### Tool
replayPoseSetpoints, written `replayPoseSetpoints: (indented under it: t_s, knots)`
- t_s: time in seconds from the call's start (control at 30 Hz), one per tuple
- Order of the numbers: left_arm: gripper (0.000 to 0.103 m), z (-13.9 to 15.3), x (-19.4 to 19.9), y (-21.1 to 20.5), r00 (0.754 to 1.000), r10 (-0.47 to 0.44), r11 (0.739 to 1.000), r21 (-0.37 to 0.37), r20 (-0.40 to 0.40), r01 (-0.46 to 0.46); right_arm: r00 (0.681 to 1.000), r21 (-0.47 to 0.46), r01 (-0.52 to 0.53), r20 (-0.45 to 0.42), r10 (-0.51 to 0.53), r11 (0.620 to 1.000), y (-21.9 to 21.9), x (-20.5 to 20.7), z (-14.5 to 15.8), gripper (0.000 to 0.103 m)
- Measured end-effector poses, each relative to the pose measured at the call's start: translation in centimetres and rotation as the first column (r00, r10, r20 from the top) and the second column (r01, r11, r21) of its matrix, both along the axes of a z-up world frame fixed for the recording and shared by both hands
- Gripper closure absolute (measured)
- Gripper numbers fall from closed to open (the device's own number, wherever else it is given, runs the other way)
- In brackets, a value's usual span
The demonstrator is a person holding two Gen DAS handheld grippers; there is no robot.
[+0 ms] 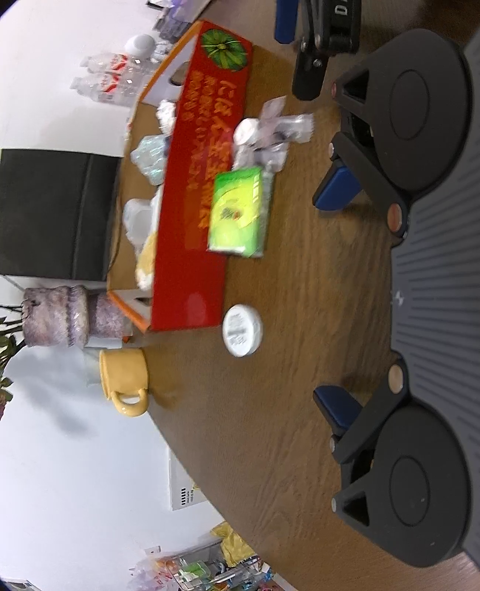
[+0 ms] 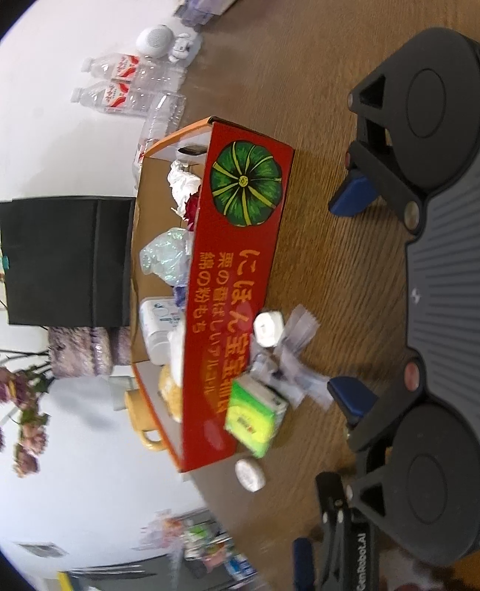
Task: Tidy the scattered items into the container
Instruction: 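Grasp the white round container with the left tool while the right tool grasps a small white cap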
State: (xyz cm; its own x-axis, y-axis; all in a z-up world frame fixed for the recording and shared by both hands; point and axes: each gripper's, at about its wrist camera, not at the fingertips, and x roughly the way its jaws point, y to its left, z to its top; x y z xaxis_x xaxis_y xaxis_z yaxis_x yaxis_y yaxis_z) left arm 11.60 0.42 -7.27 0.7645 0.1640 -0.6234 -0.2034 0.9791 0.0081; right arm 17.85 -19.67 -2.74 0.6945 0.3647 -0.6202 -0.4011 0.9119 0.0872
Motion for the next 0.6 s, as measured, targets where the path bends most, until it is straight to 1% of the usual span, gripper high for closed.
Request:
replayPoseSetpoints:
  t_s: [0.03, 0.1, 0.17, 0.23, 0.27, 0.33, 0.4, 0.43, 0.5, 0.6]
  knots:
    - [0.000, 0.3, 0.1, 0.4, 1.000, -0.001, 1.000, -0.002, 0.013, 0.001, 1.000, 0.014, 0.001, 0.005, -0.001, 1.000, 0.1, -0.1, 0.1, 0.015]
    - [0.000, 0.7, 0.5, 1.2, 1.000, -0.003, 1.000, 0.003, 0.031, 0.003, 1.000, 0.031, -0.004, 0.028, 0.003, 1.000, 0.5, -0.1, 0.6, 0.019]
    - [0.000, 1.1, 1.2, 1.9, 0.999, 0.000, 1.000, 0.014, 0.038, -0.001, 0.998, 0.042, -0.002, 0.064, -0.001, 0.999, 1.0, 0.0, 1.1, 0.021]
    - [0.004, 1.4, 2.1, 2.5, 0.999, 0.001, 1.000, 0.011, 0.036, -0.001, 0.996, 0.039, 0.008, 0.092, -0.012, 0.999, 1.7, 0.5, 1.6, 0.029]
    - [0.008, 1.5, 2.6, 2.8, 0.999, -0.006, 1.000, 0.004, 0.034, 0.006, 0.995, 0.035, 0.011, 0.098, -0.014, 0.999, 2.0, 0.9, 1.8, 0.033]
    - [0.011, 1.6, 3.5, 3.4, 0.999, -0.022, 1.000, -0.008, 0.031, 0.023, 0.996, 0.037, 0.022, 0.088, -0.025, 0.999, 2.3, 2.0, 2.0, 0.049]
    - [0.018, 1.5, 4.4, 3.7, 0.999, -0.035, 0.999, -0.012, 0.022, 0.035, 0.998, 0.041, 0.023, 0.064, -0.025, 0.999, 2.4, 3.0, 1.9, 0.056]
    - [0.018, 1.4, 4.8, 3.9, 0.999, -0.039, 0.999, -0.016, 0.017, 0.039, 0.998, 0.035, 0.017, 0.052, -0.019, 0.999, 2.5, 3.5, 1.8, 0.059]
    - [0.022, 1.1, 5.6, 4.0, 0.999, -0.051, 0.998, -0.024, 0.008, 0.051, 0.999, 0.023, 0.002, 0.032, -0.003, 1.000, 2.9, 4.1, 1.6, 0.063]
    - [0.022, 0.8, 6.4, 4.1, 0.998, -0.065, 0.997, -0.031, -0.001, 0.065, 1.000, 0.025, -0.016, 0.008, 0.016, 1.000, 3.2, 4.7, 1.3, 0.064]
